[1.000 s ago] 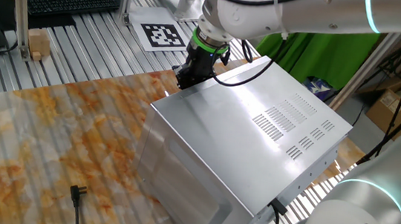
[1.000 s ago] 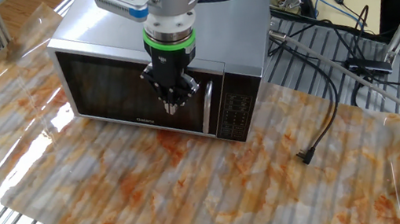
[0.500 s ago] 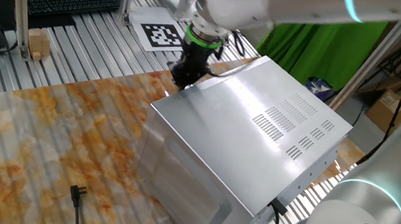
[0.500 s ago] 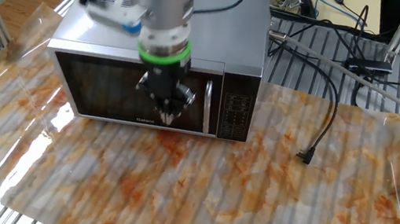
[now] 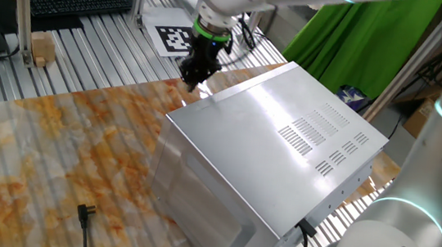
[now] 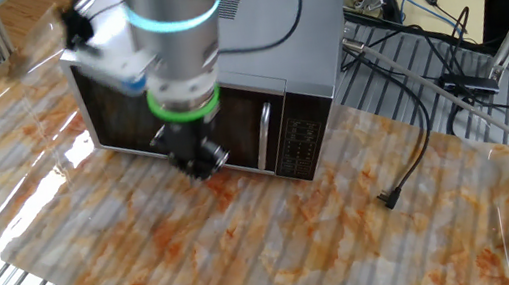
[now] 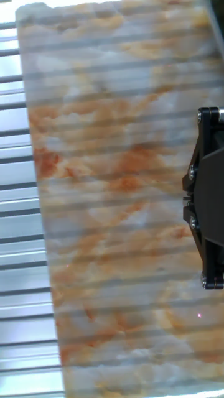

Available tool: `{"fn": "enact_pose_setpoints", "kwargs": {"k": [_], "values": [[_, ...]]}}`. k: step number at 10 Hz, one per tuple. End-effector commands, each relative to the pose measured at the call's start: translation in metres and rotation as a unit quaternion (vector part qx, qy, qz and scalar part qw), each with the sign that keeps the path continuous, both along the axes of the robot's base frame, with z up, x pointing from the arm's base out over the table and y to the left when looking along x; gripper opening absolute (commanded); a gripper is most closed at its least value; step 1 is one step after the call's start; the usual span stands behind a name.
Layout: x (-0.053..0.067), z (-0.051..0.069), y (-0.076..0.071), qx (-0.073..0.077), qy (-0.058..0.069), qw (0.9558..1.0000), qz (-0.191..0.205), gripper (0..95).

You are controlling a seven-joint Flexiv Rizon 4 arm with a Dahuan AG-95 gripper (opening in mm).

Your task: Close the microwave door

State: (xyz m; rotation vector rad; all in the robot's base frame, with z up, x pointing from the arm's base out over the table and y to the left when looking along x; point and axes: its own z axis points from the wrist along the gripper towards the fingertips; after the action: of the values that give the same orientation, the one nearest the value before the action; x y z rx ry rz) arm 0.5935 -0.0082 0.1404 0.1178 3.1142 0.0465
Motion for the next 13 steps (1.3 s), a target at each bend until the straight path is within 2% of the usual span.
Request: {"fn": "enact_pose_setpoints", "kwargs": {"k": [1, 3, 4, 7, 9, 10, 11, 12, 13], "values": [[0.012, -0.005, -0.004, 0.0, -0.001, 1.0, 0.003, 0.0], [0.026, -0.006, -0.011, 0.001, 0.002, 1.0, 0.002, 0.0], [0.029, -0.004, -0.014, 0.002, 0.007, 1.0, -0.003, 0.0], [0.032, -0.004, -0.016, 0.002, 0.008, 0.9995, -0.029, 0.0], [0.033, -0.009, -0.019, 0.009, 0.022, 0.9982, -0.055, 0.0], [0.034, -0.008, -0.021, -0.006, 0.021, 0.9964, -0.081, 0.0], [0.037, -0.009, -0.025, -0.008, 0.019, 0.9949, -0.098, 0.0], [0.045, -0.015, -0.029, -0.003, 0.018, 0.9984, -0.054, 0.0], [0.048, -0.017, -0.035, 0.009, 0.017, 0.9998, -0.009, 0.0]]}}
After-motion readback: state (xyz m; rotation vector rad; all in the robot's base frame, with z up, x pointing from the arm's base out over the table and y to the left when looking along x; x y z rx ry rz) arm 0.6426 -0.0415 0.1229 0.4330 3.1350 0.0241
